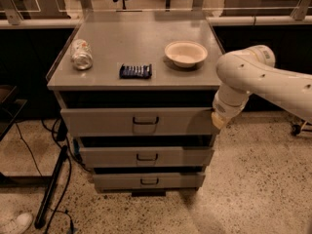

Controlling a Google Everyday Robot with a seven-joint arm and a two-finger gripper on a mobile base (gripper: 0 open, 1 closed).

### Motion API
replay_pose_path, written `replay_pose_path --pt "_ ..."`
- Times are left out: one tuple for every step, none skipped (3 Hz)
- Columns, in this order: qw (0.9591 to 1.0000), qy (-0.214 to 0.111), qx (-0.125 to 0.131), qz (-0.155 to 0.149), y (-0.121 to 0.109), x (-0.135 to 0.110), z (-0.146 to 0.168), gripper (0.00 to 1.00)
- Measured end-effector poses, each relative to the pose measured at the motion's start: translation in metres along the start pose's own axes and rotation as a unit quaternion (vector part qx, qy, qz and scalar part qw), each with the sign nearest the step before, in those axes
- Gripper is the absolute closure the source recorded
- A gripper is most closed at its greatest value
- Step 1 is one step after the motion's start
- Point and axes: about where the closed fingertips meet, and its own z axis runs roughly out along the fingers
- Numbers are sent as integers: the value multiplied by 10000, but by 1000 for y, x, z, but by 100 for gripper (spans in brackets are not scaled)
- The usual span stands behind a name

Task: Close top drawer

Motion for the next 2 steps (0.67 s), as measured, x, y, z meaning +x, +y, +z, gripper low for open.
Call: replay_pose_path --pt "9997 153 -182 -59 3 51 -22 100" --pt "9997 159 -185 -77 2 54 -23 81"
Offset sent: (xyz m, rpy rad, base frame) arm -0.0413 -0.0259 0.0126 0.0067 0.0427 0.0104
